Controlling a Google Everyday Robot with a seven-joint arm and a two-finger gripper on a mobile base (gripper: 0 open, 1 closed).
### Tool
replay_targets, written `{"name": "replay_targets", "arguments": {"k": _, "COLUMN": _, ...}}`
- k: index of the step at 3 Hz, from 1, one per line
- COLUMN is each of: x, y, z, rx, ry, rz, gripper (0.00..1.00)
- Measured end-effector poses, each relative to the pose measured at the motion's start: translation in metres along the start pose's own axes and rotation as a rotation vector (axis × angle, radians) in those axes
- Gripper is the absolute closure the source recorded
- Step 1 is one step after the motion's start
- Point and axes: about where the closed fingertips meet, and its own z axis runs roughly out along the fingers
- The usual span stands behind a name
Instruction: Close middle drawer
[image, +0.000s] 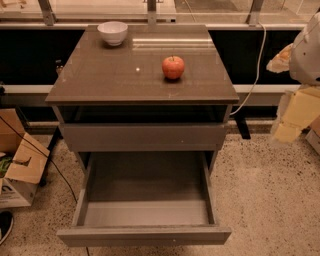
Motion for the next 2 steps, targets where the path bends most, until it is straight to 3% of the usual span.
{"name": "replay_targets", "arguments": {"k": 1, "x": -0.007, "y": 0.005, "z": 0.010, "rx": -0.008, "ry": -0.048, "rz": -0.010, "gripper": 0.38}}
{"name": "replay_targets", "arguments": {"k": 2, "x": -0.010, "y": 0.014, "z": 0.033, "rx": -0.045, "ry": -0.124, "rz": 0.032, "gripper": 0.61}}
